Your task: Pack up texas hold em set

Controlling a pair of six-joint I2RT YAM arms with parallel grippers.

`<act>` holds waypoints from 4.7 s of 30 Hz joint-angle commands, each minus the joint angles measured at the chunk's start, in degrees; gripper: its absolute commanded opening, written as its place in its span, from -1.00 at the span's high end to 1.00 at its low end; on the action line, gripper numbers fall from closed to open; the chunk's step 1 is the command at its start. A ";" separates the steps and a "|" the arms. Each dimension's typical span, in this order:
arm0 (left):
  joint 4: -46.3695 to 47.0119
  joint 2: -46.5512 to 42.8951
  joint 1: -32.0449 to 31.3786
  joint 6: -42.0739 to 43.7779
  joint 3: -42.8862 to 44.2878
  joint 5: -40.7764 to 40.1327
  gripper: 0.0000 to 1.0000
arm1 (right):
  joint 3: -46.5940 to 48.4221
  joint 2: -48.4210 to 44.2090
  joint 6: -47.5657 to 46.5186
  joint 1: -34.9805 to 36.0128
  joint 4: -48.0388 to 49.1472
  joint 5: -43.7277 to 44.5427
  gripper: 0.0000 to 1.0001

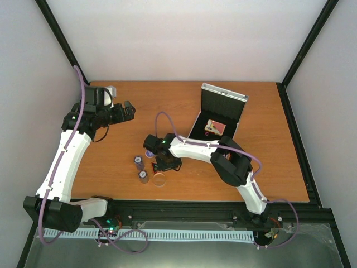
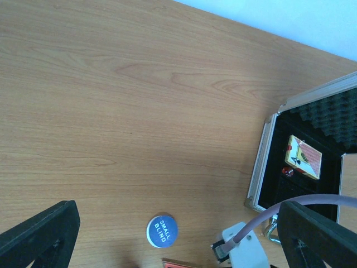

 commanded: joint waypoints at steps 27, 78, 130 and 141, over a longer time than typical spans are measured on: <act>1.61 3.08 0.32 -0.59 -1.37 1.98 -1.00 | -17.53 -18.59 4.22 -23.71 7.00 21.49 0.65; 0.98 6.14 0.32 0.95 0.59 0.52 -0.99 | -13.10 -8.62 -1.23 -32.39 13.71 16.38 0.21; -0.52 3.74 0.32 -0.15 5.90 -0.22 -1.00 | -5.94 -11.73 -17.62 7.96 4.17 -6.75 -1.00; -0.27 4.86 0.32 0.67 6.67 -0.31 -1.00 | -0.12 -3.79 -19.56 7.94 1.13 -8.11 -1.00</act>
